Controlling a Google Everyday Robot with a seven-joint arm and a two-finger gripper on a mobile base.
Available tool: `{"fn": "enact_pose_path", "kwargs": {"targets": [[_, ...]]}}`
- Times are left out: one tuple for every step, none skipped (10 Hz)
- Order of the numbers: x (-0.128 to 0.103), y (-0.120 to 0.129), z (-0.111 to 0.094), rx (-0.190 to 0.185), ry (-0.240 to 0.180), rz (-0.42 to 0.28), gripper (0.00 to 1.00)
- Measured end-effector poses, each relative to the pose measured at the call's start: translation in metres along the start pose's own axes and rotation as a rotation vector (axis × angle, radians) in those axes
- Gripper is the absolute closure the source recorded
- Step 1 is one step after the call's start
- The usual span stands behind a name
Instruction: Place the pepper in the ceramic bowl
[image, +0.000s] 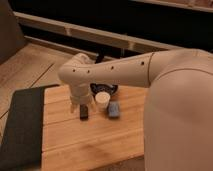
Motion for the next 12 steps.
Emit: {"fn": "enact_pose_path", "kwargs": {"targets": [[0.0,0.0,0.0,0.0,0.0,0.0,0.35],[0.0,0.0,0.0,0.0,0.0,0.0,0.35],[0.0,0.0,0.0,0.0,0.0,0.0,0.35],[0.0,0.0,0.0,0.0,0.0,0.0,0.35],[0.0,0.0,0.0,0.0,0.0,0.0,0.35],[0.0,0.0,0.0,0.0,0.0,0.0,0.35],[0.0,0.0,0.0,0.002,-0.001,-0.001,0.35],[-0.002,-0.001,-0.001,0.008,-0.008,-0.005,0.35],[-0.012,-0.003,-0.007,0.023,-0.04,-0.016,0.35],[-0.028,-0.002,-0.015,0.031,-0.089,-0.053,0.35],[-0.04,0.003,-0.023,0.022,-0.128,-0.089,0.35],[-0.054,0.011,-0.033,0.008,-0.176,-0.14,0.35]]}}
